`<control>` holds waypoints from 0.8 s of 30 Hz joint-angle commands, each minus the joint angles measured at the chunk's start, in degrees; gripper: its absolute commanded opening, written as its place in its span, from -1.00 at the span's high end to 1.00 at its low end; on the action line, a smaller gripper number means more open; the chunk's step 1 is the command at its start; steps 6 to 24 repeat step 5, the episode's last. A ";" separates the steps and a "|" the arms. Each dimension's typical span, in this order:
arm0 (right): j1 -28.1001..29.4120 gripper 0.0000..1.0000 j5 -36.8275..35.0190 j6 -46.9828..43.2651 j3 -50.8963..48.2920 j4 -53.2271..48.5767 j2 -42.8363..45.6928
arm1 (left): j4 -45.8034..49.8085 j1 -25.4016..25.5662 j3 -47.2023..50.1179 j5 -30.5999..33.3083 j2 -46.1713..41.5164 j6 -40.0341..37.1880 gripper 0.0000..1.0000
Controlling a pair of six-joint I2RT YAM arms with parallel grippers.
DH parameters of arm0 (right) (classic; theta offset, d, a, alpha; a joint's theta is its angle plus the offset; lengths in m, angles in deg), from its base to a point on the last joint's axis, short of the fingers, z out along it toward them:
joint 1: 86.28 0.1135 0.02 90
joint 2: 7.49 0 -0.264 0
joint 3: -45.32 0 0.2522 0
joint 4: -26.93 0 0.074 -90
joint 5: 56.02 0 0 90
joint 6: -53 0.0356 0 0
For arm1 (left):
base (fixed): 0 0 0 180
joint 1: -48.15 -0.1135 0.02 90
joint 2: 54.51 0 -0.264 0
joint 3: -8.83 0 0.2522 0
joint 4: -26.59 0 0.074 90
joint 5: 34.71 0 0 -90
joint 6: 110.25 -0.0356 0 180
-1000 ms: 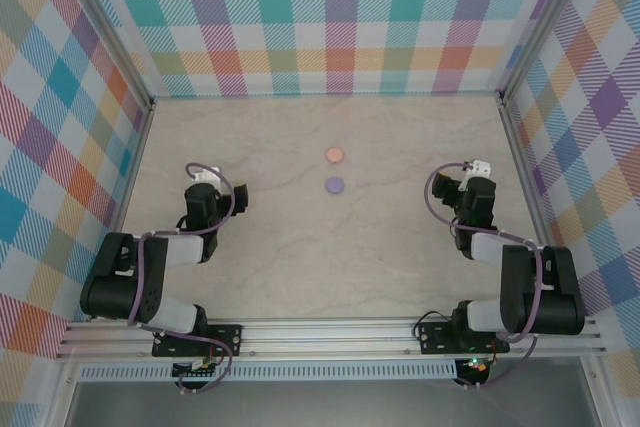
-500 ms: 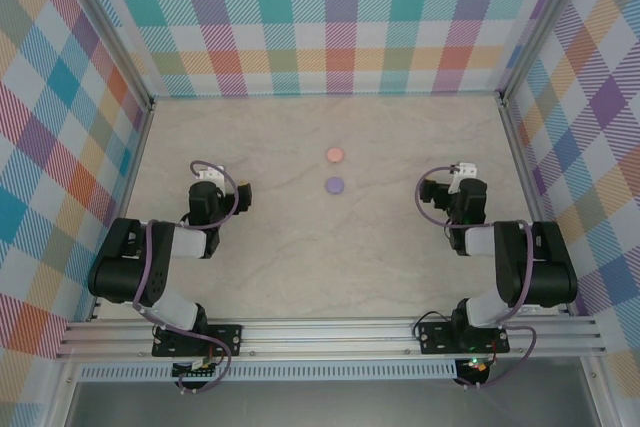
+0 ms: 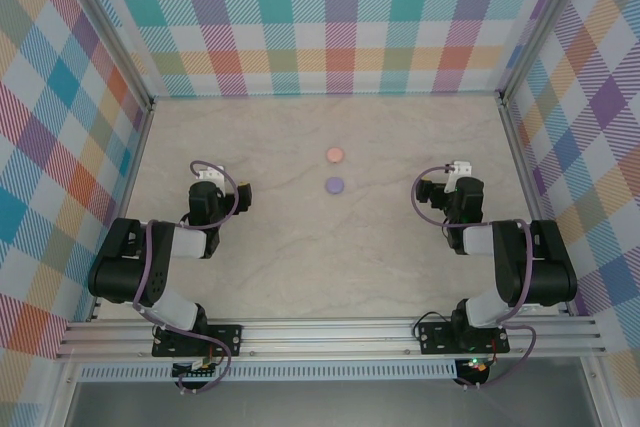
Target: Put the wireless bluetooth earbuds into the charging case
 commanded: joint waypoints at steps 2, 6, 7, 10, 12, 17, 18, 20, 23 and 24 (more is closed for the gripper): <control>0.04 -1.00 0.66 -0.77 1.20 1.44 0.12 | -0.59 -0.99 -1.23 0.07 0.11 0.10 -1.00; 0.06 -1.00 0.64 -0.77 1.20 1.44 0.12 | -0.64 -0.99 -1.25 0.11 0.13 0.09 -1.00; 0.06 -1.00 0.64 -0.77 1.20 1.44 0.12 | -0.64 -0.99 -1.25 0.11 0.13 0.09 -1.00; 0.06 -1.00 0.64 -0.77 1.20 1.44 0.12 | -0.64 -0.99 -1.25 0.11 0.13 0.09 -1.00; 0.06 -1.00 0.64 -0.77 1.20 1.44 0.12 | -0.64 -0.99 -1.25 0.11 0.13 0.09 -1.00; 0.06 -1.00 0.64 -0.77 1.20 1.44 0.12 | -0.64 -0.99 -1.25 0.11 0.13 0.09 -1.00; 0.06 -1.00 0.64 -0.77 1.20 1.44 0.12 | -0.64 -0.99 -1.25 0.11 0.13 0.09 -1.00; 0.06 -1.00 0.64 -0.77 1.20 1.44 0.12 | -0.64 -0.99 -1.25 0.11 0.13 0.09 -1.00; 0.06 -1.00 0.64 -0.77 1.20 1.44 0.12 | -0.64 -0.99 -1.25 0.11 0.13 0.09 -1.00; 0.06 -1.00 0.64 -0.77 1.20 1.44 0.12 | -0.64 -0.99 -1.25 0.11 0.13 0.09 -1.00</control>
